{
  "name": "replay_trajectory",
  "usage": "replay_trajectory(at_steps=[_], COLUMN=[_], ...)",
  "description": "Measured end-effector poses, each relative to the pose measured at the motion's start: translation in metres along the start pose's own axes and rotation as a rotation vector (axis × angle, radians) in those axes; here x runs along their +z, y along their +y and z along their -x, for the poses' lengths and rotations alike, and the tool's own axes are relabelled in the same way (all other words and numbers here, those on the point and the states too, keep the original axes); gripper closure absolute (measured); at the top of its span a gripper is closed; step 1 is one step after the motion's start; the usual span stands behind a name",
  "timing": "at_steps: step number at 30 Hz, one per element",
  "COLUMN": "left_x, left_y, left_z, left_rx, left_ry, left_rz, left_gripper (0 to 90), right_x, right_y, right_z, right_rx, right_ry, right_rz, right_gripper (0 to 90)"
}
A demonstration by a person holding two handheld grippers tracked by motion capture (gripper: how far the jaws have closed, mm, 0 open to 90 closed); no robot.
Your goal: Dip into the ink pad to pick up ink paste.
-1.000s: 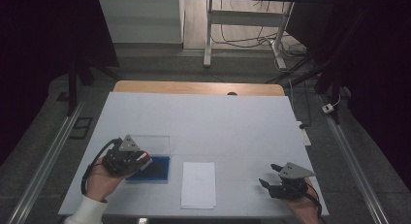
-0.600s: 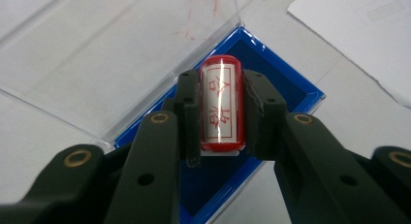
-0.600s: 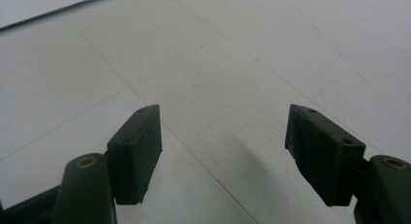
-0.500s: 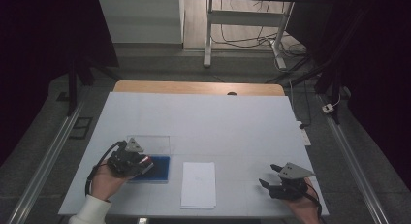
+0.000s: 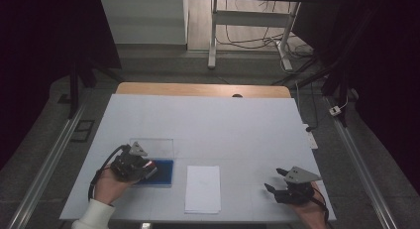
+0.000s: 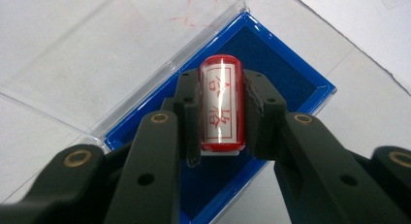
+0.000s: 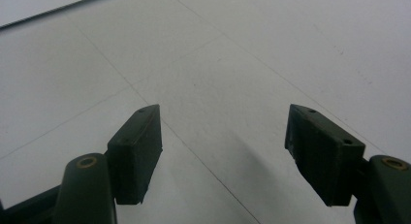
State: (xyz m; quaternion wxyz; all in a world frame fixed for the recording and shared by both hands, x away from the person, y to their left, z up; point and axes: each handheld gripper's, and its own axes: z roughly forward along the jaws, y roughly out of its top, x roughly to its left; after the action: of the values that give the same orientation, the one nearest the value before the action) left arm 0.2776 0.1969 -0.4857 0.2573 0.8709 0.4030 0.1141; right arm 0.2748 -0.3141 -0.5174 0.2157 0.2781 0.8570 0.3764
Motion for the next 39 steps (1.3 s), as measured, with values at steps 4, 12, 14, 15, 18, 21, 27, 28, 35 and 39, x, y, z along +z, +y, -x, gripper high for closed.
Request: replay_trajectory(at_steps=[4, 12, 14, 15, 18, 21, 27, 28, 35, 39], left_x=[0.0002, 0.0006, 0.002, 0.0033, 0.0045, 0.0056, 0.0058, 0.0059, 0.0062, 0.0063], left_y=[0.0004, 0.0032, 0.0042, 0.0044, 0.0049, 0.0053, 0.0053, 0.0053, 0.0048, 0.0036], left_z=[0.0002, 0.0028, 0.0037, 0.0044, 0.0049, 0.005, 0.007, 0.0072, 0.0072, 0.0072], left_rx=[0.001, 0.012, 0.01, 0.01, 0.007, 0.002, 0.004, 0.006, 0.005, 0.005], left_ry=[0.001, 0.016, 0.022, 0.024, 0.027, 0.03, 0.041, 0.042, 0.042, 0.042], left_rz=[-0.005, -0.03, -0.044, -0.05, -0.059, -0.063, -0.065, -0.064, -0.059, -0.051], left_gripper=[70.1, 70.3, 70.4, 70.5, 70.6, 70.8, 70.8, 70.8, 70.9, 70.9], right_x=[0.0001, 0.0004, -0.0001, -0.0003, 0.0003, 0.0005, -0.0024, -0.0027, -0.0011, -0.0013], right_y=[-0.0002, 0.0, 0.0002, 0.0004, 0.0005, 0.001, 0.0021, 0.0021, 0.0014, 0.0018], right_z=[0.0002, 0.0001, 0.0, -0.0001, -0.0005, -0.0008, -0.0014, -0.0013, -0.0005, -0.0008], right_rx=[-0.001, -0.002, 0.0, -0.001, -0.004, -0.008, -0.005, -0.007, -0.006, -0.007], right_ry=[0.0, 0.002, 0.001, 0.0, 0.0, 0.0, -0.002, -0.002, 0.001, 0.0], right_rz=[-0.002, -0.008, -0.002, -0.004, -0.007, -0.006, 0.002, 0.002, -0.006, -0.002], right_gripper=[28.9, 29.0, 29.1, 29.0, 29.0, 29.0, 29.0, 29.0, 29.0, 29.0])
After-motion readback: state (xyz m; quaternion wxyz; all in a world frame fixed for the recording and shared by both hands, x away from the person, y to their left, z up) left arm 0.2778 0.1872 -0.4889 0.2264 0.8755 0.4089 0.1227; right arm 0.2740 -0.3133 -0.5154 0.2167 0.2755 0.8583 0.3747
